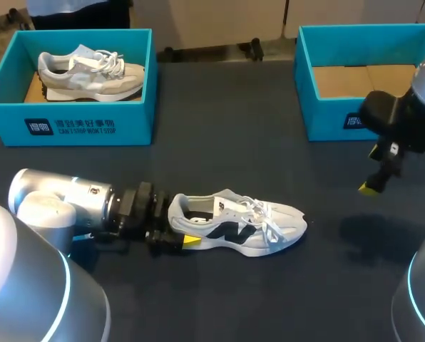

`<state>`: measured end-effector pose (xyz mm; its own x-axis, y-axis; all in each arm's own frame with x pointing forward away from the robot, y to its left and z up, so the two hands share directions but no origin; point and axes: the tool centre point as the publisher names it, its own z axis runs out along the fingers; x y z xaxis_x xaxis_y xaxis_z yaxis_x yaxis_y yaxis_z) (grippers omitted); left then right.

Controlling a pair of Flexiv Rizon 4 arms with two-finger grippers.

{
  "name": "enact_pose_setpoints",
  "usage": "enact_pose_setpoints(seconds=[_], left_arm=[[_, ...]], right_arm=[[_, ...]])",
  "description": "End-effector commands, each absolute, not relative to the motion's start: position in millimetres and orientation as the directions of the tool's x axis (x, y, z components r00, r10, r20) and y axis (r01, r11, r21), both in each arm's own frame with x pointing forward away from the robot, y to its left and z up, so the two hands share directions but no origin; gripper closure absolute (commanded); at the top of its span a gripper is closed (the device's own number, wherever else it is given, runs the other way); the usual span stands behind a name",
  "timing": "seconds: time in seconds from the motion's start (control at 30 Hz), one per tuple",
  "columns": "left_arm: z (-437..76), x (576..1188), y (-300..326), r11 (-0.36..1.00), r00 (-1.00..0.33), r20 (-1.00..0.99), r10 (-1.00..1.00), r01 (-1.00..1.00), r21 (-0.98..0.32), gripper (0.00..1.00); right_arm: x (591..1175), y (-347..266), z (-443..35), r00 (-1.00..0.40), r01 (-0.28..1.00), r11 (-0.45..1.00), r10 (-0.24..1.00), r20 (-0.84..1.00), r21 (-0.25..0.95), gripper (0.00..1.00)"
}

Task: Take the shoe out of the shoebox, open the shoe tongue, remove and reinsert the insole, then place the shoe into the shoebox

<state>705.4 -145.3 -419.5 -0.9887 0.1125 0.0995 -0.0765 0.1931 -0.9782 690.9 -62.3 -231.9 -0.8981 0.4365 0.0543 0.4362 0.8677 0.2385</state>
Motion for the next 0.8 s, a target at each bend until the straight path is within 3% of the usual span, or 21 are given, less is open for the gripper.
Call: enact_pose_setpoints(seconds=[0.03,0.27,0.33,0.8], left_arm=[[-419.7,706.3,-145.5,0.193,-0.989,0.099,0.113,-0.076,-0.978,1.0],[-419.7,706.3,-145.5,0.193,-0.989,0.099,0.113,-0.076,-0.978,1.0],[-419.7,706.3,-145.5,0.193,-0.989,0.099,0.113,-0.076,-0.978,1.0],[-419.7,706.3,-145.5,0.193,-0.989,0.099,0.113,-0.076,-0.978,1.0]], right_arm=[[693.3,-54.4,-226.3,-0.809,0.581,0.787,0.585,0.048,0.205,0.0],[697.5,8.2,-230.0,-0.655,0.756,0.649,0.752,0.073,0.092,0.0],[699.3,36.5,-229.6,-0.587,0.806,0.586,0.81,0.018,-0.081,0.0],[699.3,36.5,-229.6,-0.587,0.806,0.586,0.81,0.018,-0.081,0.0]])
